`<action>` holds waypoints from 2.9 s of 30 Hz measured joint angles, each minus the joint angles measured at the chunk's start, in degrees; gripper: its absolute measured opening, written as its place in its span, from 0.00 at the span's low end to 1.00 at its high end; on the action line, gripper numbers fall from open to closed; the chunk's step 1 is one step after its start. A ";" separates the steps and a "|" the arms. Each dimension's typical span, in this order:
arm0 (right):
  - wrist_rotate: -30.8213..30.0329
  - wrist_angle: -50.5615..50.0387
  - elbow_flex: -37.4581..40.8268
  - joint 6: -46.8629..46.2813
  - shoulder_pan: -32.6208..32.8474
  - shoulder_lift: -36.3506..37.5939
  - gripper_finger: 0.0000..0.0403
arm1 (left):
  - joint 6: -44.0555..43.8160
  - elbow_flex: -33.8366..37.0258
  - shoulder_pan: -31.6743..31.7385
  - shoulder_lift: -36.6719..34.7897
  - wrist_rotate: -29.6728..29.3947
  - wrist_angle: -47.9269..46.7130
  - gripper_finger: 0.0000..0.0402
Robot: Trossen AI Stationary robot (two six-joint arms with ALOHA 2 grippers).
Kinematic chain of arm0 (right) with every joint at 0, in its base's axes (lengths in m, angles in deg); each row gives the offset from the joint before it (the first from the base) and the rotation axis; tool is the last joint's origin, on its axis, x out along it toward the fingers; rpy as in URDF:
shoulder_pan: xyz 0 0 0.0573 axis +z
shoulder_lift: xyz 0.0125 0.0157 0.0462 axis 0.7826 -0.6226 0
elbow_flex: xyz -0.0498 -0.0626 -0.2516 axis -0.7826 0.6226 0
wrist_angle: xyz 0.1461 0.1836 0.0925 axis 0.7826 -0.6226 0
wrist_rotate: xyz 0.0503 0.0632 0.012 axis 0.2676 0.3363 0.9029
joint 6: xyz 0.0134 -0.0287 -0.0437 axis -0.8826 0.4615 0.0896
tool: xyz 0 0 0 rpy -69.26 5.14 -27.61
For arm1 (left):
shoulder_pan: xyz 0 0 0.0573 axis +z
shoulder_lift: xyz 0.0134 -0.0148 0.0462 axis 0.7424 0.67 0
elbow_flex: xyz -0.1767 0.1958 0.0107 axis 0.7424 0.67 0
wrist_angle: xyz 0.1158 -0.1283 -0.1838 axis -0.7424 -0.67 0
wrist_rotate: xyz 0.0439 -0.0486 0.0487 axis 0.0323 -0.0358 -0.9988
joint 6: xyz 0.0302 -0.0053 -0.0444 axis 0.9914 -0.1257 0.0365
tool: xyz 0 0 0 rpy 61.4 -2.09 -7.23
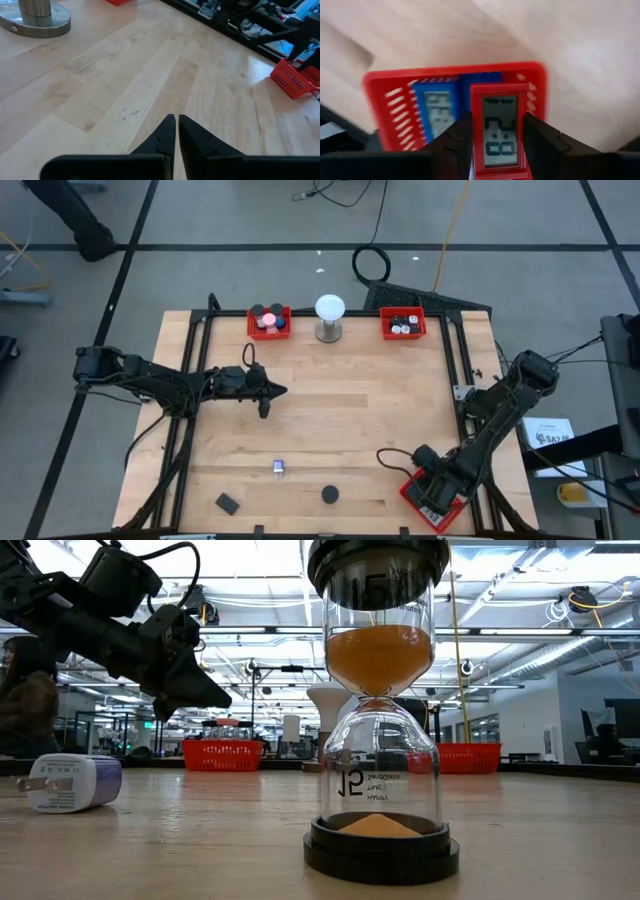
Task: Pick & Place Office items
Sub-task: Put the red digital clock into the bottom right red bin, then put the orange hourglass into the top left red bin
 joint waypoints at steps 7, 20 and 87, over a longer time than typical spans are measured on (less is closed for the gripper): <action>0.55 1.53 1.18 -0.47 -0.01 0.00 0.43 | 0.02 0.00 0.00 0.00 0.00 0.00 0.05; 1.44 2.93 1.57 -0.05 -0.03 0.52 0.44 | -0.60 0.00 0.00 0.00 0.21 0.00 0.05; -18.03 46.34 -14.93 78.48 -17.95 -21.20 0.68 | 9.01 0.02 -5.66 -12.26 8.65 -14.33 0.03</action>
